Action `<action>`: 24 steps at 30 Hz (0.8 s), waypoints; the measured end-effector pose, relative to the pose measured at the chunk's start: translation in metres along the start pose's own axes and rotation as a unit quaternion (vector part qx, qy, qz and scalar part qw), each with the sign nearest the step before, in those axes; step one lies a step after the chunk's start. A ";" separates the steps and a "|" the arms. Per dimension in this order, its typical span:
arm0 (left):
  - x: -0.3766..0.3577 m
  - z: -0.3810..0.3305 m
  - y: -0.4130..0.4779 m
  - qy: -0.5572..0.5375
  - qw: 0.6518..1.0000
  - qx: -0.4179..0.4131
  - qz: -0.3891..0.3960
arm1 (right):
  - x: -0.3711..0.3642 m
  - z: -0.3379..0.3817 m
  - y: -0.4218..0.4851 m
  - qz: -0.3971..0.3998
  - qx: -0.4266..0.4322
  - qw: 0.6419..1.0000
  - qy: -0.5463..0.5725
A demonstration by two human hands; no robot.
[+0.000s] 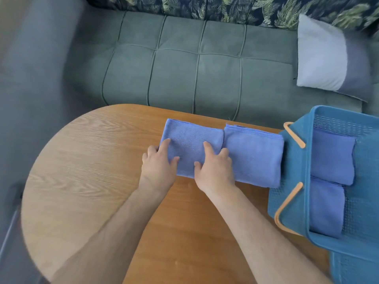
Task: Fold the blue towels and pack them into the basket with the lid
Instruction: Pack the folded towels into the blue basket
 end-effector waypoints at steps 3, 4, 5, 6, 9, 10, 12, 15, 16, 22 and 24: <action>-0.001 0.007 0.001 -0.014 0.999 0.015 0.024 | -0.007 0.002 -0.002 0.032 -0.030 0.999 -0.023; -0.001 0.008 0.001 -0.019 0.999 0.017 0.030 | -0.011 0.003 -0.002 0.038 -0.035 0.998 -0.019; 0.001 0.009 0.000 -0.019 0.999 0.015 0.030 | -0.014 0.005 -0.002 0.040 -0.038 0.998 -0.008; 0.004 0.008 0.000 -0.013 1.000 0.009 0.022 | -0.015 0.006 -0.002 0.034 -0.041 0.999 0.006; 0.013 0.004 -0.002 -0.017 1.000 -0.007 0.002 | -0.004 0.001 0.000 -0.017 -0.046 0.997 0.055; 0.013 0.004 -0.002 -0.038 0.999 -0.005 0.011 | -0.001 -0.001 0.001 -0.027 -0.043 0.996 0.077; 0.010 0.006 0.001 -0.101 0.993 0.018 0.054 | 0.001 -0.005 0.001 -0.027 -0.039 0.991 0.126; 0.006 0.008 0.001 -0.186 0.973 0.067 0.116 | 0.007 -0.008 -0.003 -0.019 -0.032 0.994 0.103; 0.006 0.006 0.000 -0.197 0.970 0.068 0.123 | 0.010 -0.007 -0.005 -0.020 -0.025 0.996 0.088; 0.023 -0.018 -0.025 -0.221 0.971 -0.005 0.088 | 0.028 0.000 -0.022 -0.040 0.059 0.986 0.151; 0.027 -0.032 -0.041 -0.225 0.970 -0.047 0.079 | 0.033 -0.004 -0.030 -0.014 0.078 0.980 0.183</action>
Point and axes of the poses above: each hand's wrist, its own y-axis towards the middle knuckle, its own x-axis out of the back of the hand, z = x × y, the point moved 10 cm from there along y, towards the middle knuckle, and after that the axes turned 10 degrees about x, right-handed, at the moved point
